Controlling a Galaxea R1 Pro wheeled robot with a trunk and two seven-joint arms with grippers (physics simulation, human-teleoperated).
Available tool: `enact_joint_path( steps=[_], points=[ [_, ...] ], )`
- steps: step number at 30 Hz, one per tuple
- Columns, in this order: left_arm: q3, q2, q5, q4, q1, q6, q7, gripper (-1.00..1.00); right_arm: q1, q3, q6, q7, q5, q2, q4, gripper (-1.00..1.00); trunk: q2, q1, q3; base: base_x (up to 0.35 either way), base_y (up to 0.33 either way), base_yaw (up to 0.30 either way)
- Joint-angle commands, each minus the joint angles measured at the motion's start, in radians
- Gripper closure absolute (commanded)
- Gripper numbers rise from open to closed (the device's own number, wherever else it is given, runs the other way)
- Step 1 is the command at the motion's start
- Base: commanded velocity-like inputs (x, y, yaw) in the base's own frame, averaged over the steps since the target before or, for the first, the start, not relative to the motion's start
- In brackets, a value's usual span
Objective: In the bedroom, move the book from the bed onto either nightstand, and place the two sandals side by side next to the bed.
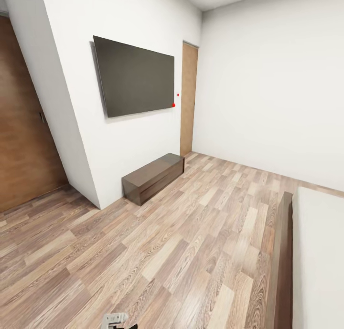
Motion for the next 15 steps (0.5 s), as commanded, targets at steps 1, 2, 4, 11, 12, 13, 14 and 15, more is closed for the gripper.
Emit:
enact_joint_path(
  steps=[1, 2, 4, 11, 12, 13, 14, 15],
  points=[
    [0.005, 0.000, -0.003, 0.001, -0.001, -0.003, -0.004, -1.00, -0.002, 0.002, -0.005, 0.005, -0.007, 0.000, 0.005, -1.00, -0.002, 0.000, -0.002, 0.000, 0.000, 0.000],
    [0.005, 0.000, -0.003, 0.001, -0.001, -0.003, -0.004, -1.00, -0.002, 0.002, -0.005, 0.005, -0.007, 0.000, 0.005, -1.00, -0.002, 0.000, -0.002, 0.000, 0.000, 0.000],
    [0.006, 0.000, -0.003, 0.001, -0.001, -0.003, -0.004, -1.00, -0.002, 0.002, -0.005, 0.005, -0.007, 0.000, 0.005, -1.00, -0.002, 0.000, -0.002, 0.051, 0.000, 0.000],
    [0.006, 0.002, -0.003, 0.001, -0.001, -0.002, -0.002, -1.00, -0.002, 0.002, -0.005, 0.002, -0.007, 0.000, 0.005, -1.00, -0.002, 0.000, -0.002, 0.257, 0.000, 0.000],
    [0.006, 0.002, -0.003, 0.001, -0.001, -0.003, -0.002, -1.00, -0.002, 0.002, -0.005, 0.001, -0.007, 0.000, 0.005, -1.00, -0.002, 0.000, -0.002, 0.322, 0.000, 0.000],
    [0.006, 0.002, -0.003, 0.001, -0.001, -0.002, -0.002, -1.00, -0.002, 0.002, -0.005, 0.001, -0.007, 0.000, 0.005, -1.00, -0.002, 0.000, -0.002, 0.324, 0.000, 0.000],
    [0.006, 0.002, -0.003, 0.001, -0.001, -0.003, -0.002, -1.00, -0.002, 0.002, -0.005, 0.001, -0.007, 0.000, 0.005, -1.00, -0.002, 0.000, -0.002, 0.327, 0.000, 0.000],
    [0.006, 0.002, -0.003, 0.001, -0.001, -0.003, -0.002, -1.00, -0.002, 0.002, -0.005, 0.000, -0.007, 0.000, 0.005, -1.00, -0.002, 0.000, -0.002, 0.328, 0.000, 0.000]
  ],
)
